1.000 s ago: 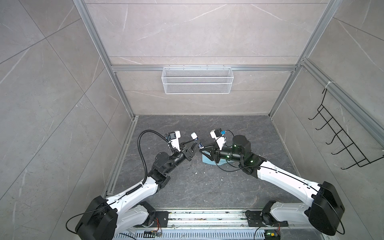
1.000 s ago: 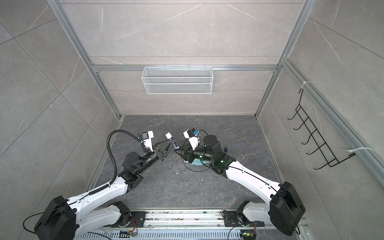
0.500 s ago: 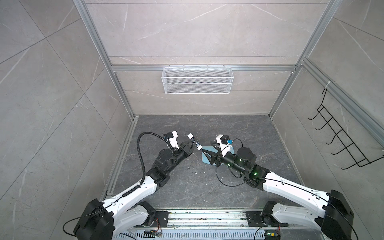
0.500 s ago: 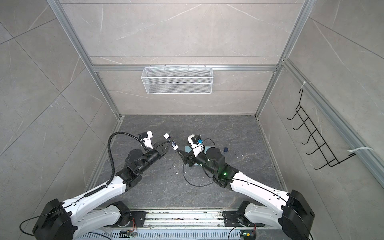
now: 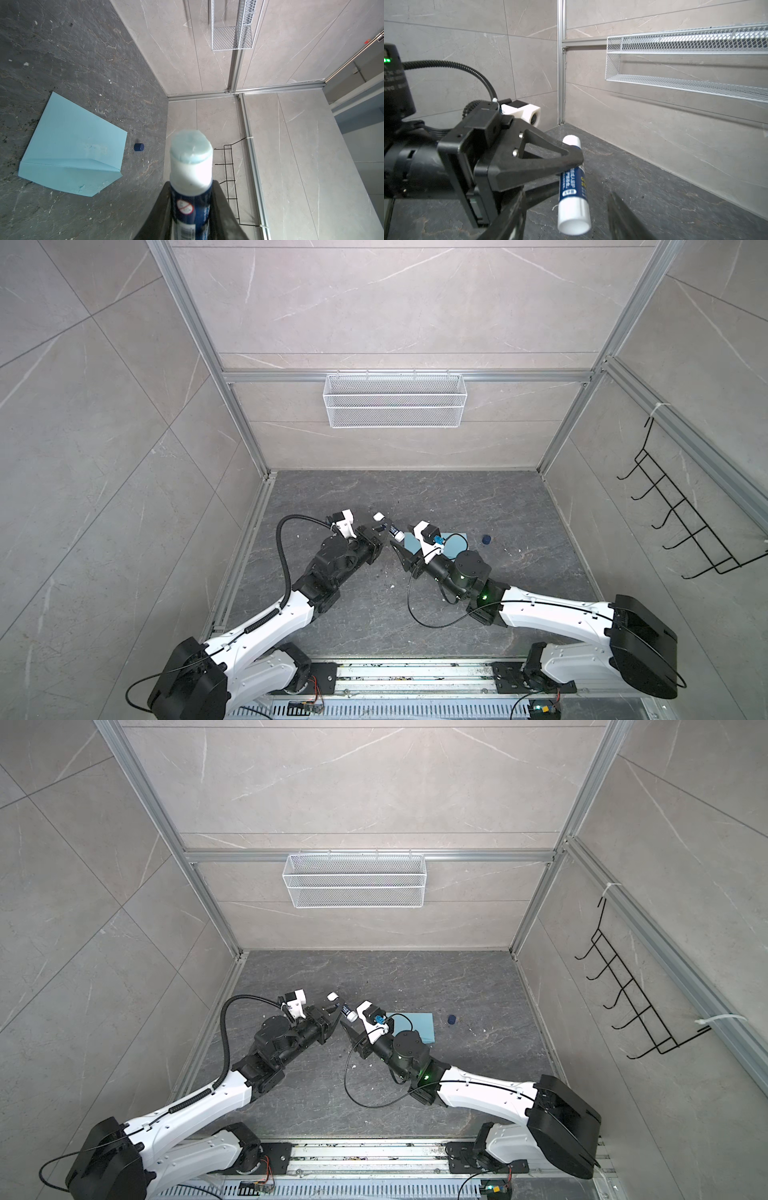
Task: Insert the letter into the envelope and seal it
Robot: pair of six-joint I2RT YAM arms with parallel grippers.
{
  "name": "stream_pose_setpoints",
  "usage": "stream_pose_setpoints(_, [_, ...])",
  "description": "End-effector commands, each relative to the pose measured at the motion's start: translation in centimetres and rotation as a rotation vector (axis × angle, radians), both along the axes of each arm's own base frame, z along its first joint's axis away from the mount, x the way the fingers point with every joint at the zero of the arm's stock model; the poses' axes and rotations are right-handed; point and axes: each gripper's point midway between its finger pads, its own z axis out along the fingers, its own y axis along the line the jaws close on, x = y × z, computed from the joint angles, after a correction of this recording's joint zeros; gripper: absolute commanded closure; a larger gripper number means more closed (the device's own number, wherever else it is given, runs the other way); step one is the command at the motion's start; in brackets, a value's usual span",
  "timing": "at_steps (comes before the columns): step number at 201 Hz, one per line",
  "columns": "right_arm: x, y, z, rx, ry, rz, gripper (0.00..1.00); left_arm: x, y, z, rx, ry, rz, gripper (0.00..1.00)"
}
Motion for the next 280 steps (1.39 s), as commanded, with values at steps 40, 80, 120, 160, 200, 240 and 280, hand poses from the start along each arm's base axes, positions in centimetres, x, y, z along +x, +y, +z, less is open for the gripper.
stream_pose_setpoints(40, [0.5,0.2,0.6,0.038,-0.057,-0.042,0.46,-0.1,-0.4,3.5,-0.107,-0.054,-0.018,1.0])
stream_pose_setpoints(80, [0.9,0.5,0.0,0.039,-0.052,-0.051,0.51,-0.1,-0.4,3.6,-0.114,-0.056,-0.021,1.0])
stream_pose_setpoints(120, [1.2,0.8,-0.2,0.041,-0.052,-0.058,0.56,-0.2,-0.6,3.6,-0.114,-0.056,-0.029,1.0])
stream_pose_setpoints(160, [1.5,1.0,-0.3,0.054,-0.052,-0.066,0.62,-0.2,-0.6,3.6,-0.117,-0.054,-0.033,1.0])
stream_pose_setpoints(200, [1.7,1.5,-0.3,0.056,-0.052,-0.062,0.64,-0.1,-0.7,3.7,-0.123,-0.052,-0.038,1.0])
stream_pose_setpoints(240, [1.9,1.7,-0.2,0.067,-0.06,-0.064,0.65,-0.1,-0.8,3.7,-0.128,-0.051,-0.042,1.0])
stream_pose_setpoints(280, [2.3,2.2,-0.5,0.052,-0.052,-0.067,0.69,-0.2,-0.9,3.8,-0.129,-0.05,-0.046,1.0])
